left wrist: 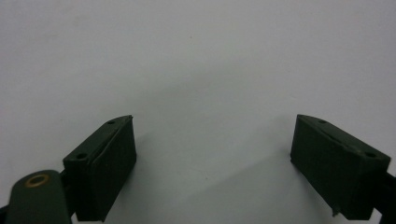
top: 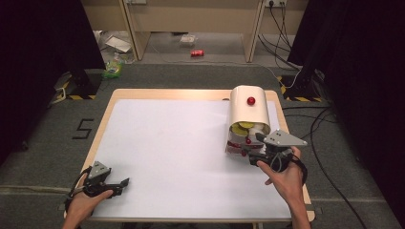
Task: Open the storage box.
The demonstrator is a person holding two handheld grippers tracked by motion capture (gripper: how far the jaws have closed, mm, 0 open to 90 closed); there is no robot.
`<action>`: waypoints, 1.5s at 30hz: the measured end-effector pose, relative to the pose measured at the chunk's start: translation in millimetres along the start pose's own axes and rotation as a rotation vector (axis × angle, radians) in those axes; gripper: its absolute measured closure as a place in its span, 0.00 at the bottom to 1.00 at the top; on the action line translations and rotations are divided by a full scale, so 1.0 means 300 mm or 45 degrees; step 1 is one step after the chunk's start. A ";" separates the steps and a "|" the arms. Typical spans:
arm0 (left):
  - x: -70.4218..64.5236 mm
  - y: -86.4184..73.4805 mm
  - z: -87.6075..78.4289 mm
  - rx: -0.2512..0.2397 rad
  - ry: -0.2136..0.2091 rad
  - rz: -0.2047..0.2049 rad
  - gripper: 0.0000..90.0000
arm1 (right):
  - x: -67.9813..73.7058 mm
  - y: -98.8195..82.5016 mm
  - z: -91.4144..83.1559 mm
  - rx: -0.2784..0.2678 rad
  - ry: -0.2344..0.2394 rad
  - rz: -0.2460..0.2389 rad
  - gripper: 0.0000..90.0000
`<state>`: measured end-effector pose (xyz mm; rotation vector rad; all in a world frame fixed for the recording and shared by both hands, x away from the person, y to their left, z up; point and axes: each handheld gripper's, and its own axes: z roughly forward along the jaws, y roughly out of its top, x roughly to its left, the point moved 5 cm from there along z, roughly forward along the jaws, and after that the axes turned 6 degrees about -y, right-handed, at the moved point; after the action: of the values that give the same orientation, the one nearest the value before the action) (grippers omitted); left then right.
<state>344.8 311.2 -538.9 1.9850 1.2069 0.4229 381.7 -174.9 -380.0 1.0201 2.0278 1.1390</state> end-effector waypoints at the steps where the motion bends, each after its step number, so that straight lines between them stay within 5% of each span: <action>1: 0.000 0.000 0.000 0.000 0.000 0.000 0.15 | 0.000 0.005 0.009 0.004 0.000 -0.003 0.41; 26: 0.000 0.000 0.000 0.000 0.000 0.000 0.15 | -0.011 0.018 0.104 0.039 0.007 -0.039 0.43; 45: 0.000 0.000 0.000 -0.001 0.000 0.000 0.15 | -0.012 0.013 0.085 0.045 0.021 -0.045 0.43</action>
<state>344.8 311.2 -538.9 1.9846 1.2066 0.4232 405.0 -165.6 -387.8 0.9912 2.0775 1.1003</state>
